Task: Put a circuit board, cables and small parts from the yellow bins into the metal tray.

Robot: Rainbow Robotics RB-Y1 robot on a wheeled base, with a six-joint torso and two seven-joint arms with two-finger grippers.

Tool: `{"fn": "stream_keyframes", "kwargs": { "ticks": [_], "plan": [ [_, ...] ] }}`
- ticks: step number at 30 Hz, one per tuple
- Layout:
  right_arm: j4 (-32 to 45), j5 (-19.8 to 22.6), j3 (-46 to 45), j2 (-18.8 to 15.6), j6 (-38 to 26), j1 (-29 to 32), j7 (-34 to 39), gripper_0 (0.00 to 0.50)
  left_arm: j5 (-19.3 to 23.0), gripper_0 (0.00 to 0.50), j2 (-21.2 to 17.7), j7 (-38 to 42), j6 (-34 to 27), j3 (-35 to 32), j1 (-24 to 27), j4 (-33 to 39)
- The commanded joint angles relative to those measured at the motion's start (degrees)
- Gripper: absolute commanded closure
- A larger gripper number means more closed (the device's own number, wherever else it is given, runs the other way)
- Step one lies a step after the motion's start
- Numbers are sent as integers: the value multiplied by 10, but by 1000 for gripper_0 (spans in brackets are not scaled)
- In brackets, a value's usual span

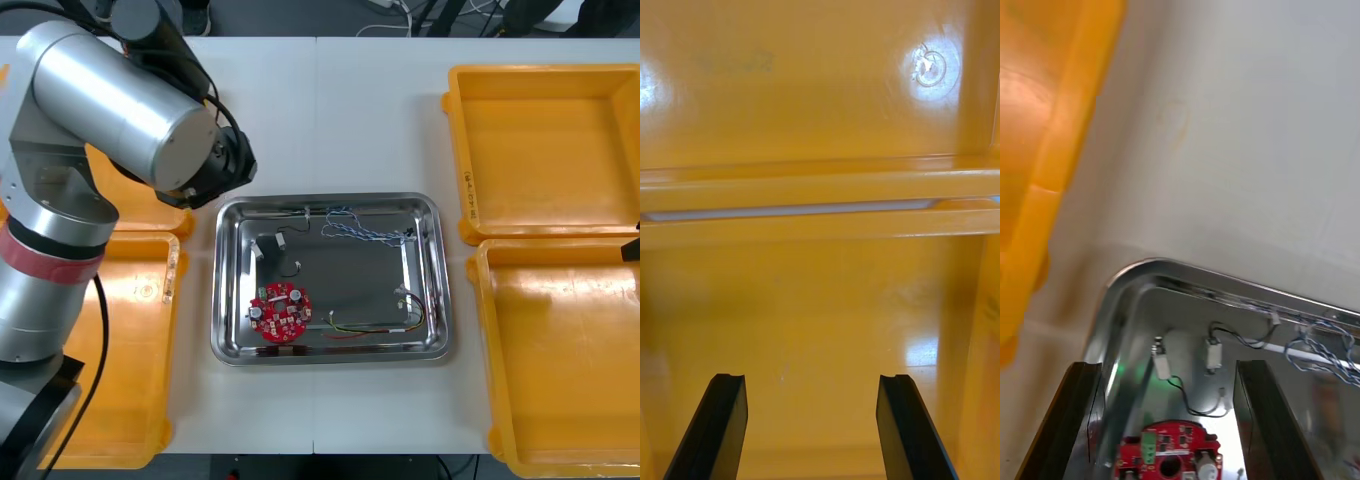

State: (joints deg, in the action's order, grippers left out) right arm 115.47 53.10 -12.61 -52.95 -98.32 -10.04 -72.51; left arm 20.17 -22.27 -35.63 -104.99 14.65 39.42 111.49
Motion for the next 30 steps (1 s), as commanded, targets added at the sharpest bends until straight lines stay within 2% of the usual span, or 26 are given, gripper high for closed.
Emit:
{"fn": "stream_keyframes", "kwargs": {
  "ticks": [1,4,9,22,30],
  "plan": [
    [15,-10,-19,-15,11,8,-7,0,36,0,-58,-41,-16,-32,-1,22],
    [14,-14,-20,-14,16,8,-9,0,61,0,-77,-68,-26,-51,-6,22],
    [15,-14,-19,-12,18,12,-10,0,85,0,-88,-123,-35,-94,-22,22],
    [18,-7,-20,-12,18,16,-6,0,96,0,-91,-293,-50,-213,-102,39],
    [18,-9,-20,-12,17,16,-5,0,98,0,-90,-365,-50,-255,-141,51]
  ]
}}
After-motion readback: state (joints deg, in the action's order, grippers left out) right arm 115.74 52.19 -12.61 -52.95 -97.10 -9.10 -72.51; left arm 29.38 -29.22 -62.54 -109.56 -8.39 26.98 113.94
